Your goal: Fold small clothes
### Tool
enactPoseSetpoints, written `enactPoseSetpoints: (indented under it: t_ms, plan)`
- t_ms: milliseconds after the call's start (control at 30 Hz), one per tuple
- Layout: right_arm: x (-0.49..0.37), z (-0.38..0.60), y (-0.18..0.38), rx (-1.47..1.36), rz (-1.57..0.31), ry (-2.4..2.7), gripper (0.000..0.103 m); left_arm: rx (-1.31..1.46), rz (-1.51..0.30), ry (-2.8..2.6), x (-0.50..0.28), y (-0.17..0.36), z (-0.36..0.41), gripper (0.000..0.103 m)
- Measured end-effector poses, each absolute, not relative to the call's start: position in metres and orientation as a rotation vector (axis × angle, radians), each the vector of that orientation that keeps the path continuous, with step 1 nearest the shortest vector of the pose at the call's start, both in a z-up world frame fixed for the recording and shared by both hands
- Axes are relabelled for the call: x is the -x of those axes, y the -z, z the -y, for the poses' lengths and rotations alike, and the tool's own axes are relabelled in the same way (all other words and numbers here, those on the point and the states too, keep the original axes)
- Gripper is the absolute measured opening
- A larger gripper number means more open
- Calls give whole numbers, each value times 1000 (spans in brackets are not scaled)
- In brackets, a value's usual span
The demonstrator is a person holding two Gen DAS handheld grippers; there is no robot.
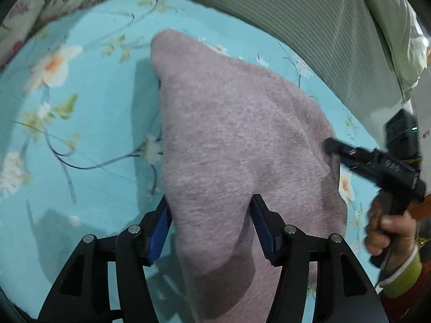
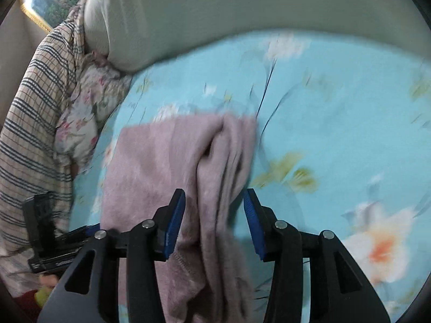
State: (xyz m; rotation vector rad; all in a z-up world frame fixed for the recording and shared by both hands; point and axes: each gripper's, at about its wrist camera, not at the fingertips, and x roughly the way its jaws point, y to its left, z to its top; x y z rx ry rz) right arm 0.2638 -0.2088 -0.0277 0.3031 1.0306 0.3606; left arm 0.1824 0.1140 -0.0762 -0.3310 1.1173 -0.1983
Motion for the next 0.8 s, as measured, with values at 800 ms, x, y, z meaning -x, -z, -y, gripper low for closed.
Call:
enactPoseSetpoints:
  t_ms: [800]
  plan:
    - [-304,221,53,-452,-1068,-433,7,256,-988,302,-201,38,-76,44]
